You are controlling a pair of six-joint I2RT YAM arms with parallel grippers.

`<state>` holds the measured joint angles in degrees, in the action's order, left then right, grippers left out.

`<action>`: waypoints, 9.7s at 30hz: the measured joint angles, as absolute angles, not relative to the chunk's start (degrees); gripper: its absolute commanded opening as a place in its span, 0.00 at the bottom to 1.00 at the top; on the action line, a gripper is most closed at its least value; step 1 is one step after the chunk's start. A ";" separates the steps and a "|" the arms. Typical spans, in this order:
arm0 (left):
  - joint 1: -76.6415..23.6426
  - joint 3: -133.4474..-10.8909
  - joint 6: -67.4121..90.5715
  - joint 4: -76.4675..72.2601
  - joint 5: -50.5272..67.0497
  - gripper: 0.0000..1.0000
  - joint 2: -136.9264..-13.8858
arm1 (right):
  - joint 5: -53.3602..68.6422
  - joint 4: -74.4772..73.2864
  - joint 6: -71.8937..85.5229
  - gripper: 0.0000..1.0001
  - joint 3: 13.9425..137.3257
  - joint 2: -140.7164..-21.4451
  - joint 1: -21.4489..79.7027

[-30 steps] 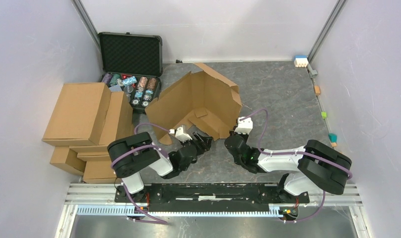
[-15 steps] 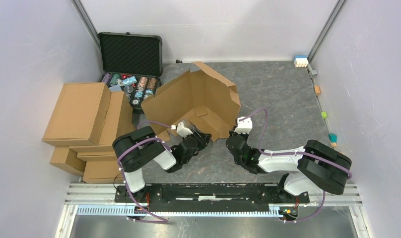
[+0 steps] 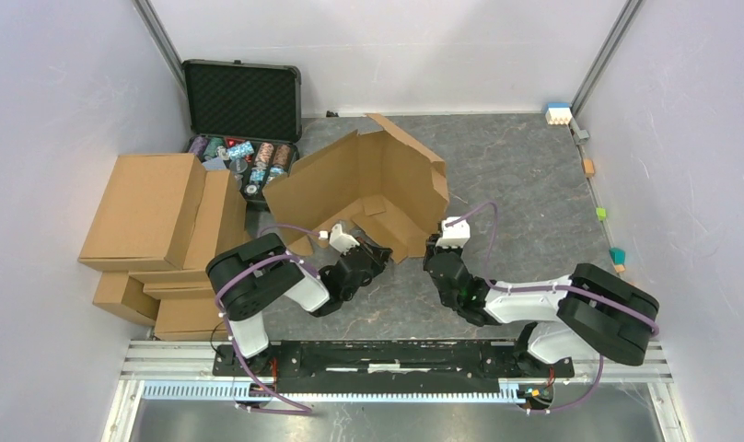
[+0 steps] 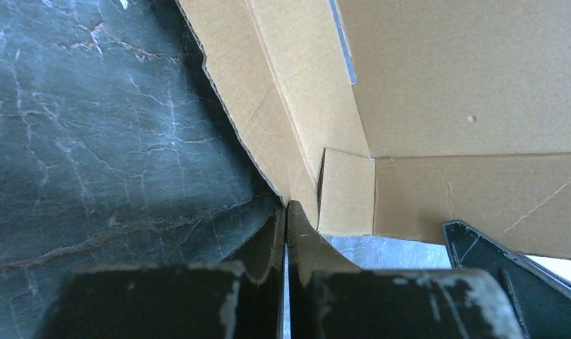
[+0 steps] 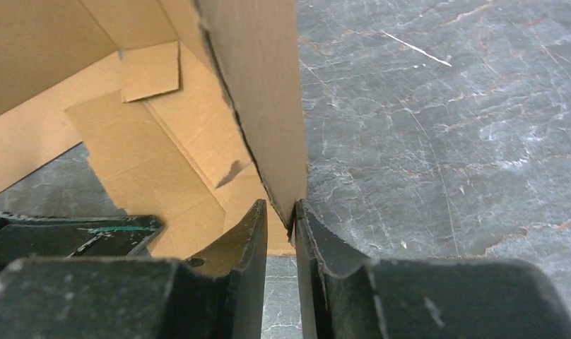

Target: Fold the paper box

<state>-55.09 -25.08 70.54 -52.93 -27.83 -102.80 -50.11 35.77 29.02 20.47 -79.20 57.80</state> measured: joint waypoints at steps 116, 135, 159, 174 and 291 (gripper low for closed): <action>15.07 -61.98 18.41 -2.46 51.42 0.28 -74.76 | -13.98 40.86 13.82 0.00 20.88 -76.58 40.21; -19.77 -43.92 19.53 11.77 31.14 0.02 -43.09 | -16.51 24.97 19.92 0.00 24.60 -71.33 35.90; -20.01 -46.26 19.29 20.67 33.19 0.04 -43.48 | -7.46 40.91 16.14 0.41 17.91 -76.64 32.36; -20.01 -45.87 20.05 21.15 37.12 0.04 -43.72 | -3.55 44.14 19.97 0.51 21.63 -85.36 34.59; -43.16 -31.05 27.55 9.26 7.01 0.02 -38.41 | -7.40 33.21 18.22 0.51 31.22 -92.75 38.30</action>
<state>-43.16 -31.05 27.55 9.26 7.01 -38.41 -7.40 33.21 18.22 31.22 -92.75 38.30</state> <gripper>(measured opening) 0.043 0.426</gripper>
